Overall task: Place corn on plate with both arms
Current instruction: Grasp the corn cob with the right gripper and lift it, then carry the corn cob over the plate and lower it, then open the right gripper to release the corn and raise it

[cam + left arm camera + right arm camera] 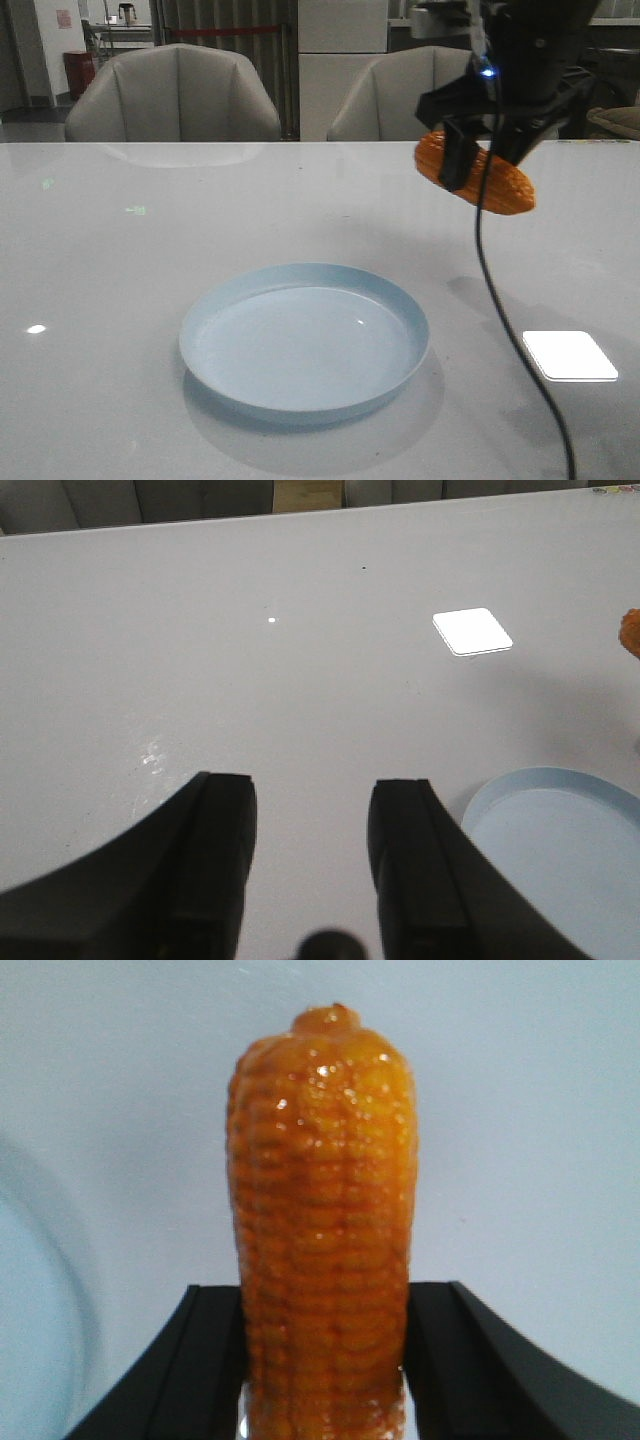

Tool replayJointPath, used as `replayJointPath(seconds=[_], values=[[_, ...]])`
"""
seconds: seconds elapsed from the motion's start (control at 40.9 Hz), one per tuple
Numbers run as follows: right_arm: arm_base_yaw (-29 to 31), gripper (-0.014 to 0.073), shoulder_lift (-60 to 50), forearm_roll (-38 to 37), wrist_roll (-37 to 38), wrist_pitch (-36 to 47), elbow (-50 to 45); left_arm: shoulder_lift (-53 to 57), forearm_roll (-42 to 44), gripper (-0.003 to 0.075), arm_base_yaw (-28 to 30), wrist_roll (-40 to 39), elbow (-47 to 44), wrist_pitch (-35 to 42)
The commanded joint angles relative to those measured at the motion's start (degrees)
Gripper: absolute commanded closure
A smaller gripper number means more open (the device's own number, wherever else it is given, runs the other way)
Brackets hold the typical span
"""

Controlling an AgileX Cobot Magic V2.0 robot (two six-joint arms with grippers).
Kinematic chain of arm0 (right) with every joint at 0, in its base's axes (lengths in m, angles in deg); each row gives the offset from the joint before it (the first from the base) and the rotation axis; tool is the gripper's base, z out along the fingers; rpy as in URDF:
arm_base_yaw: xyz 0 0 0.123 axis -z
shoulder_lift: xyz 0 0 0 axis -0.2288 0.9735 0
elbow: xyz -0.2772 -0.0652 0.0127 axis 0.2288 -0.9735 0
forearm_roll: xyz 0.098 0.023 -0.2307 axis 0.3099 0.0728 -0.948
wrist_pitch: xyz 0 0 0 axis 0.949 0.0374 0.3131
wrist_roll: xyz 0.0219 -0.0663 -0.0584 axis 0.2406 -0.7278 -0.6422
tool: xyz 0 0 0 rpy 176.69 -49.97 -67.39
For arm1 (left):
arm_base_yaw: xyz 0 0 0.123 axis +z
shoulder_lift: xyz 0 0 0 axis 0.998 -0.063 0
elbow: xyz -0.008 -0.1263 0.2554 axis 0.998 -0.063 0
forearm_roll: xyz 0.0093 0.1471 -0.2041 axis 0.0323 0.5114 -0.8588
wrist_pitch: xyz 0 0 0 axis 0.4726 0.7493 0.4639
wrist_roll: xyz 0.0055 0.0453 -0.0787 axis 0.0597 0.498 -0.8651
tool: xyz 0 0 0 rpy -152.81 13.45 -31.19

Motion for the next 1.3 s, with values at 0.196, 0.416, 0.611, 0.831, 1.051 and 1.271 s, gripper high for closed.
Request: replayJointPath(seconds=[0.196, 0.416, 0.611, 0.831, 1.051, 1.271], values=[[-11.5, 0.0293, -2.9, 0.2, -1.9, -3.7, 3.2, 0.3, -0.9, 0.0363, 0.1, -0.1, 1.6, 4.1], [-18.0, 0.0293, -1.9, 1.3, -1.9, -4.0, 3.2, 0.3, -0.9, 0.0363, 0.1, -0.1, 1.6, 4.1], [-20.4, 0.0293, 2.1, 1.9, -1.9, -4.1, 3.2, 0.3, -0.9, 0.0363, 0.1, -0.1, 1.6, 4.1], [-20.4, 0.0293, 6.9, 2.1, -1.9, -3.5, 3.2, 0.3, -0.9, 0.0363, 0.1, -0.1, 1.6, 4.1], [-20.4, 0.0279, 8.8, 2.2, -1.9, -2.9, 3.2, 0.3, -0.9, 0.0363, 0.1, -0.1, 1.6, 4.1], [-20.4, 0.0071, 8.8, 2.3, -1.8, -3.0, 3.2, 0.3, -0.9, 0.0363, 0.1, -0.1, 1.6, 4.1]])
